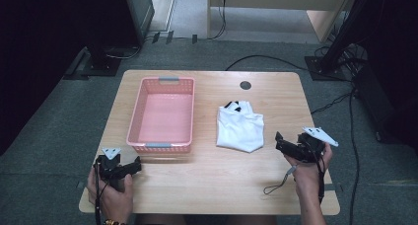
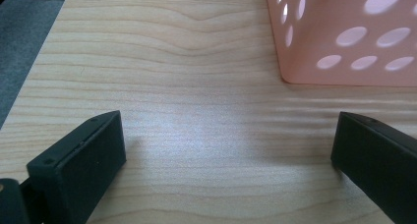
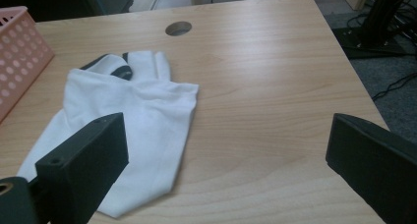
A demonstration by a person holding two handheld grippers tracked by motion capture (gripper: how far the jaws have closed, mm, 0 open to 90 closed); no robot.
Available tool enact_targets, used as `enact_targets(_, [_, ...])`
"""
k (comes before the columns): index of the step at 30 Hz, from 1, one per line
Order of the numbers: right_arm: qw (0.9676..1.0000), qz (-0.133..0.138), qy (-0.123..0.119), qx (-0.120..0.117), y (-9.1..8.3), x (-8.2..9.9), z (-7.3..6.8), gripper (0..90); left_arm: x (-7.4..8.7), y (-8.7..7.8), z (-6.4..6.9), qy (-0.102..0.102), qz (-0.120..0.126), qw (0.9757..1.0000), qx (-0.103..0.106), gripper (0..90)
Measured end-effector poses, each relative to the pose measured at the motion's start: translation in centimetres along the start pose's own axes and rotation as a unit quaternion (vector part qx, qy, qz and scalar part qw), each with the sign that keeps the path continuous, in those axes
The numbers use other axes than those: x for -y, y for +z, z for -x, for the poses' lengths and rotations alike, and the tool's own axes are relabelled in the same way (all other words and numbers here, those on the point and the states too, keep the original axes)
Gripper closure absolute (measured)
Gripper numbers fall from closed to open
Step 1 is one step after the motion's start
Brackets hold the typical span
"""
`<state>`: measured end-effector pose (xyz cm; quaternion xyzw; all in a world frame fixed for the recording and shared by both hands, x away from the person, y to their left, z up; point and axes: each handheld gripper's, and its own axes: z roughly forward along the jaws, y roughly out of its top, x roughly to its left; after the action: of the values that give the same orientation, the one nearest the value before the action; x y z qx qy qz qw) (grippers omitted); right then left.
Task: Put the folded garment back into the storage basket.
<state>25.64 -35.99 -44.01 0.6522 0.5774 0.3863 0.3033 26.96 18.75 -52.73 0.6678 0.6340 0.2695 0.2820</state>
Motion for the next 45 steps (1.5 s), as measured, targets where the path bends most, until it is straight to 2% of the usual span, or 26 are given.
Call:
enact_targets(17, [0.9993,-0.001,-0.018,-0.031,2.0,-2.1,-3.8,2.1,0.0,0.0,0.0,-0.001,0.001,1.0000,0.000,0.0])
enact_targets(24, [0.9991,0.002,-0.027,-0.033,2.9,-2.8,-5.3,2.0,0.0,0.0,0.0,-0.001,0.001,1.0000,0.000,0.0])
enact_targets(36, [0.9982,-0.005,-0.040,-0.043,5.0,-2.7,-7.0,1.6,-0.1,0.1,0.1,-0.002,0.002,1.0000,0.000,0.0])
enact_targets(45, [0.9982,-0.015,-0.044,-0.039,6.4,-2.3,-7.7,1.6,-0.3,0.3,0.0,0.000,0.000,1.0000,0.000,0.0])
